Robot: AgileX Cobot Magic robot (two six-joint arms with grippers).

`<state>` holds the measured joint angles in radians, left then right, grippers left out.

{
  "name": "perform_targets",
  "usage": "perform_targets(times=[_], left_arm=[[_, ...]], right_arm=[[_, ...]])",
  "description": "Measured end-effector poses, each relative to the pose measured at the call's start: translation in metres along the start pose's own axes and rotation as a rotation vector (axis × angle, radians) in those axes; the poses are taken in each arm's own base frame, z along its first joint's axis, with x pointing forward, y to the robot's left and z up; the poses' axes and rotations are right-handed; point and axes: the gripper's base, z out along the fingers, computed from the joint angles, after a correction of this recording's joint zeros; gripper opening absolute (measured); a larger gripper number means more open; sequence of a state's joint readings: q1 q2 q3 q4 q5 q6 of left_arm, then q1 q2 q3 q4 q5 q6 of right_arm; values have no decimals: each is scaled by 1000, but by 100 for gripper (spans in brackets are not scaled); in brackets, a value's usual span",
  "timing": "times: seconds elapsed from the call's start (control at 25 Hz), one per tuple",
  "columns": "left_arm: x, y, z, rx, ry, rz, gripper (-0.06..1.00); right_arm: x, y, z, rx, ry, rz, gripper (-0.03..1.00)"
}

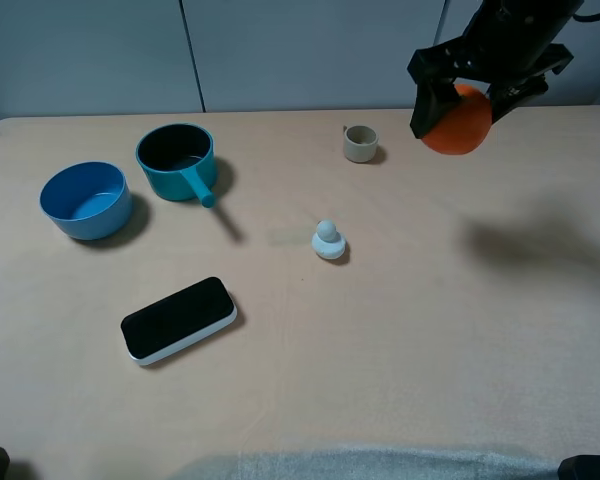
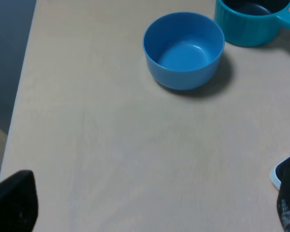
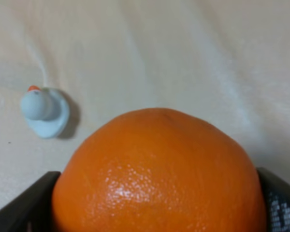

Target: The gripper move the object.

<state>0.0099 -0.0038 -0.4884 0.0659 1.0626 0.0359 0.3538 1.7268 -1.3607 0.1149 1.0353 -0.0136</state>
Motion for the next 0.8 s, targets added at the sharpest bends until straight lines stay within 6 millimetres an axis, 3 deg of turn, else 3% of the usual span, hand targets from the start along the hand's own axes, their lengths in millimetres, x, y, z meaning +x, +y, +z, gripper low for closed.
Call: perform_targets(times=[0.36, 0.8], left_arm=[[0, 0, 0, 0, 0, 0, 99], [0, 0, 0, 0, 0, 0, 99]], right_arm=[[13, 29, 27, -11, -30, -23, 55], [40, 46, 60, -22, -43, -4, 55]])
